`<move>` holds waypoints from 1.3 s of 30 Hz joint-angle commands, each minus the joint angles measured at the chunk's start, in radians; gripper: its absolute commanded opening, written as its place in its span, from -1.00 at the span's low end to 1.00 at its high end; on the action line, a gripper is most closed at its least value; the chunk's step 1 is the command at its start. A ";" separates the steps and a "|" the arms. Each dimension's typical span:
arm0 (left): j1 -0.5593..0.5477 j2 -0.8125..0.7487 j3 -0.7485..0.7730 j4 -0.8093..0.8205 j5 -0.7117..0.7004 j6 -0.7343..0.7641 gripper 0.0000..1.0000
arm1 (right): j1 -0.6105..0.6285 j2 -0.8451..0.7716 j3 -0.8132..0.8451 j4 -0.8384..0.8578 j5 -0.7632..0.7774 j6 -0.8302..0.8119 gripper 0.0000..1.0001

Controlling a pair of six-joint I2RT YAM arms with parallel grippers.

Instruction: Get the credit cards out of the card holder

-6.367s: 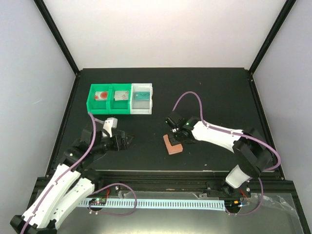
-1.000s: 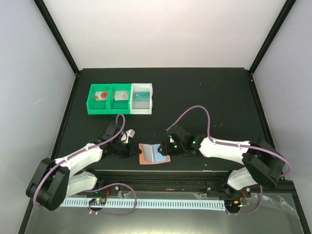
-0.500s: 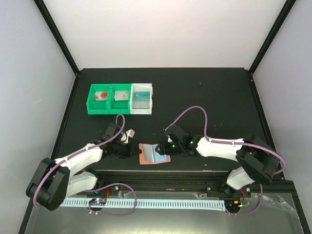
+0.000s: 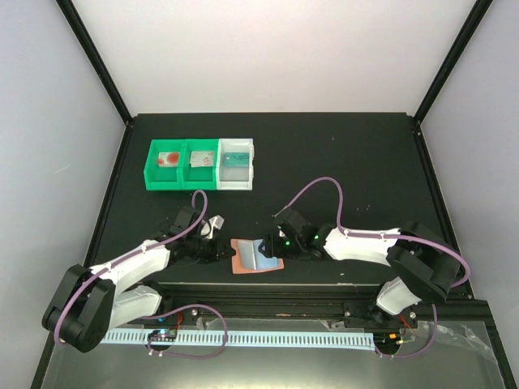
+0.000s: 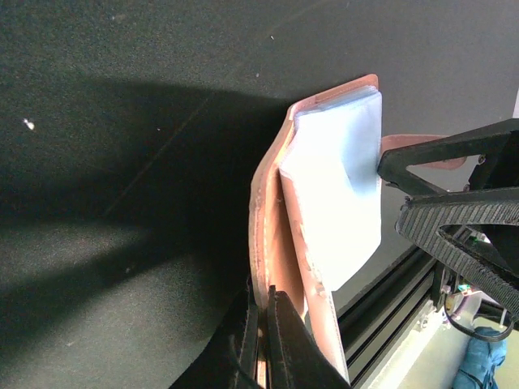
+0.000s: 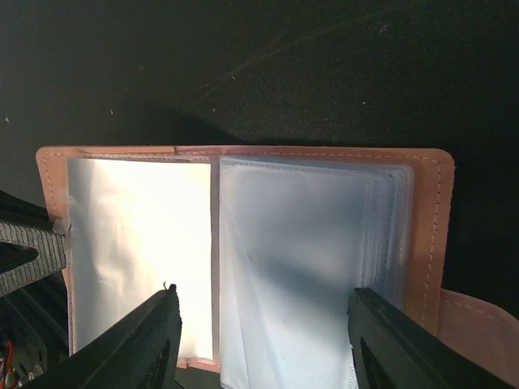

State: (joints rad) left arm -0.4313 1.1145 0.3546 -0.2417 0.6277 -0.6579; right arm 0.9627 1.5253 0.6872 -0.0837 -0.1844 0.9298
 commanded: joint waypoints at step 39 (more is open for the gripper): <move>-0.003 -0.045 -0.013 -0.016 -0.008 -0.006 -0.97 | 0.007 0.032 0.020 -0.010 0.017 -0.025 -0.23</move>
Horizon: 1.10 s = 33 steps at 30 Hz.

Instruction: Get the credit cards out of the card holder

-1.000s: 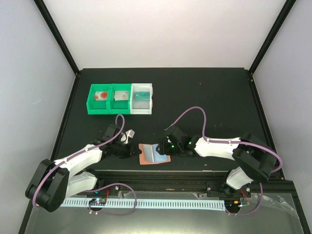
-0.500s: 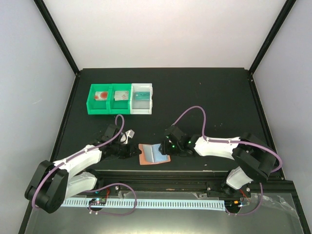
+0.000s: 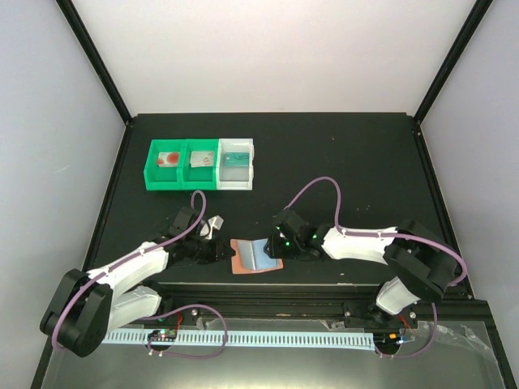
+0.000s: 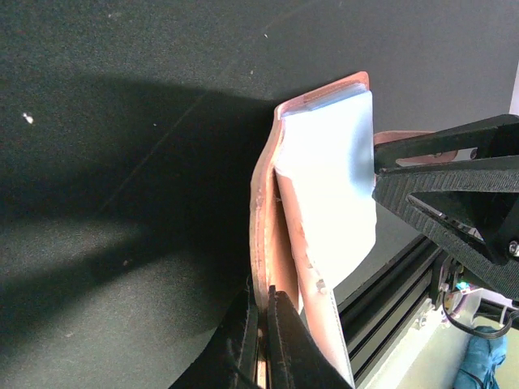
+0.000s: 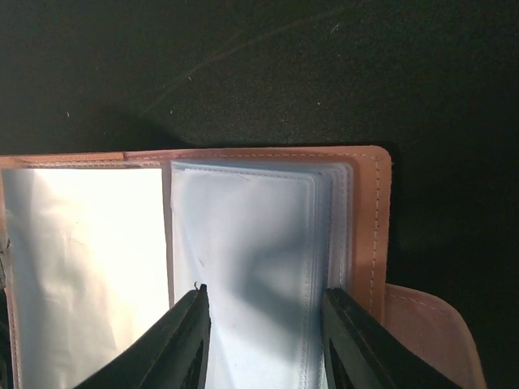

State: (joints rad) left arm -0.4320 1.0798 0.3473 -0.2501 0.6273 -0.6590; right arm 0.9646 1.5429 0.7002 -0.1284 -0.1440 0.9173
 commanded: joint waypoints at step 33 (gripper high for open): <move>-0.001 -0.012 -0.002 -0.015 -0.015 0.002 -0.97 | 0.012 -0.051 -0.007 0.187 -0.184 0.005 -0.31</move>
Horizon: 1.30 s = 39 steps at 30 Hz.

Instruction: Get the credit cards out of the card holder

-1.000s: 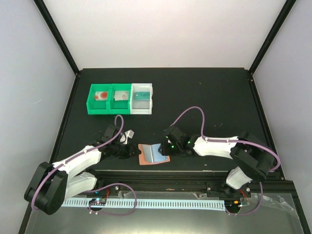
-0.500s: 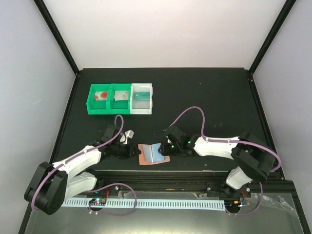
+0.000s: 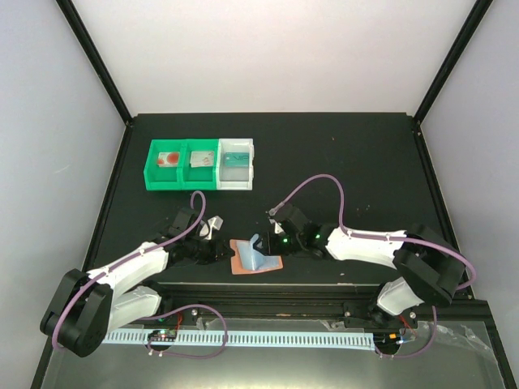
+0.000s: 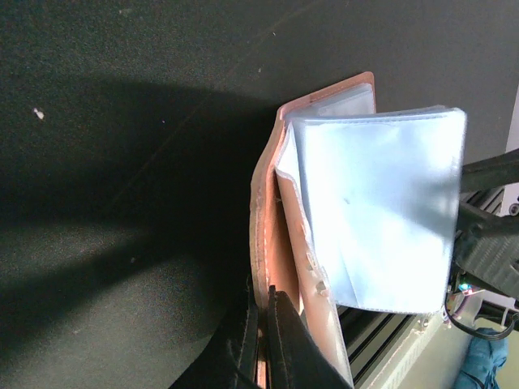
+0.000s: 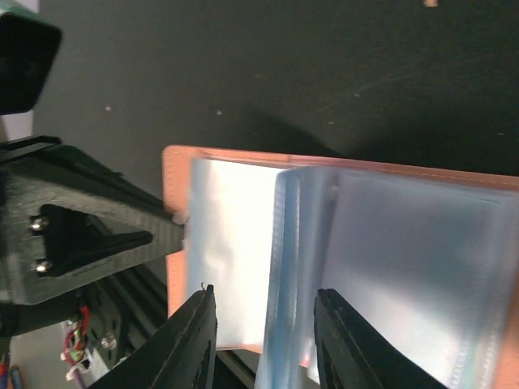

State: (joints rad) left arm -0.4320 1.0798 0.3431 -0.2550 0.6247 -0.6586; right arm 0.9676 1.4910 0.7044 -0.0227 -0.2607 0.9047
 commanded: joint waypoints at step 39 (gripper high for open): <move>-0.001 -0.021 -0.007 -0.007 -0.009 -0.003 -0.91 | 0.045 0.038 0.010 -0.145 0.159 -0.034 0.13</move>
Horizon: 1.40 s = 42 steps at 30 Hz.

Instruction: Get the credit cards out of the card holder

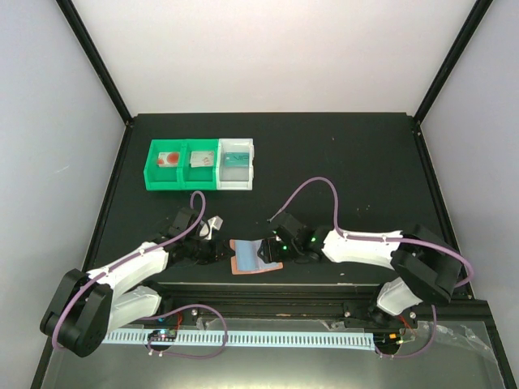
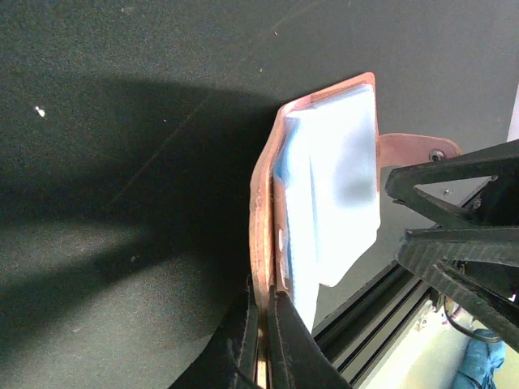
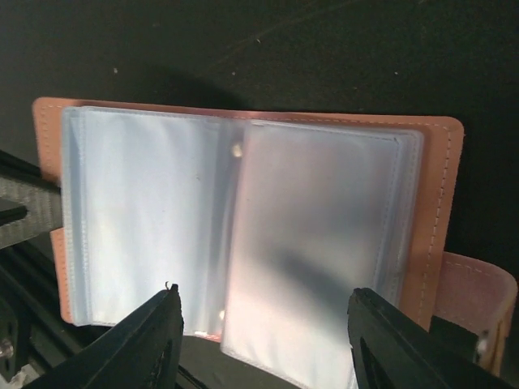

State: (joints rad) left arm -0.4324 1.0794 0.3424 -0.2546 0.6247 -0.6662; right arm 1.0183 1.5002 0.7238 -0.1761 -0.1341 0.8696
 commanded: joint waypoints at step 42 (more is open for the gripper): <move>-0.001 -0.026 -0.003 -0.015 -0.015 0.003 -0.92 | -0.005 0.059 0.000 0.046 -0.019 -0.019 0.12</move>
State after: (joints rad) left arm -0.4320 1.0721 0.3378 -0.2588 0.6197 -0.6666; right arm 1.0183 1.5448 0.7238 -0.1604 -0.1360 0.8654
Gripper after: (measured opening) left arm 0.042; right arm 0.564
